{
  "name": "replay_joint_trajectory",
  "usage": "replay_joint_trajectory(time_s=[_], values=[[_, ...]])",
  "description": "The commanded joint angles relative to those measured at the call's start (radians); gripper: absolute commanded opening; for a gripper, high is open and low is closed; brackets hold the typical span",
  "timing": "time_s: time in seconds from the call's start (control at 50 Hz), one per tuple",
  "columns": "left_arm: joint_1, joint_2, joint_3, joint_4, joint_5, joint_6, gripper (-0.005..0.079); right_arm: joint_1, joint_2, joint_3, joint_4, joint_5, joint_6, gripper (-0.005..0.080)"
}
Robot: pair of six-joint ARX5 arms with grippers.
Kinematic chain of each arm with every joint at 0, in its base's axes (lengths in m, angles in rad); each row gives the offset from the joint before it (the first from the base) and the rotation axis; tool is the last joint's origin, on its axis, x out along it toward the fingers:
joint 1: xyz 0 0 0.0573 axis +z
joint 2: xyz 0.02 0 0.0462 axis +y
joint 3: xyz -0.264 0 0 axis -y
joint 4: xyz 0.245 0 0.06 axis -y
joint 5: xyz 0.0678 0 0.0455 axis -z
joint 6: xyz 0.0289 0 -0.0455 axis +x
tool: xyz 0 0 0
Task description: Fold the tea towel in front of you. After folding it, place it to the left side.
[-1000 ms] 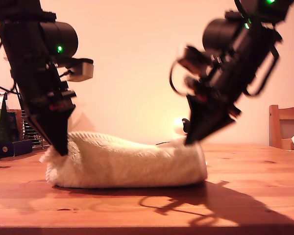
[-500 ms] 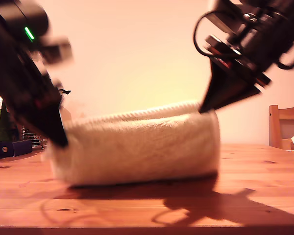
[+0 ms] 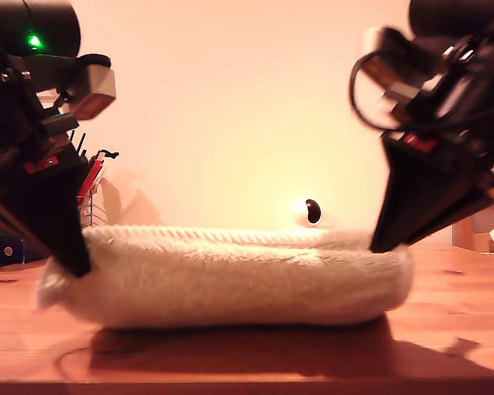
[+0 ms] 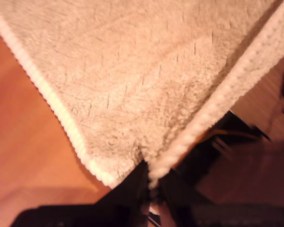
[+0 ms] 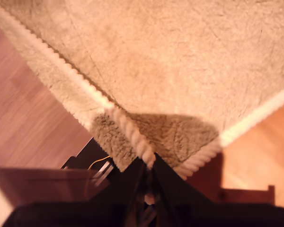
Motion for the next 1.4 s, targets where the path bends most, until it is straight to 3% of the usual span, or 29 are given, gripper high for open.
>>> replay_joint_trajectory(time_s=[0.0, 0.22, 0.56, 0.96, 1.38], values=[[-0.012, -0.003, -0.022, -0.034, -0.003, -0.003, -0.0019, 0.011, -0.029, -0.048, -0.017, 0.003, 0.008, -0.0013], [-0.026, -0.003, -0.022, -0.098, 0.031, -0.002, -0.0019, 0.023, -0.116, -0.106, -0.024, 0.003, 0.051, -0.0013], [0.008, 0.03, -0.022, 0.127, 0.026, 0.086, -0.0021, -0.025, -0.086, -0.106, 0.1, 0.006, 0.154, -0.0013], [0.085, 0.218, 0.009, 0.374, 0.001, 0.126, -0.0021, -0.16, 0.042, -0.095, 0.284, 0.056, 0.17, -0.0013], [0.104, 0.331, 0.164, 0.401, -0.01, 0.235, -0.0021, -0.184, 0.236, -0.03, 0.414, 0.057, 0.183, -0.0013]])
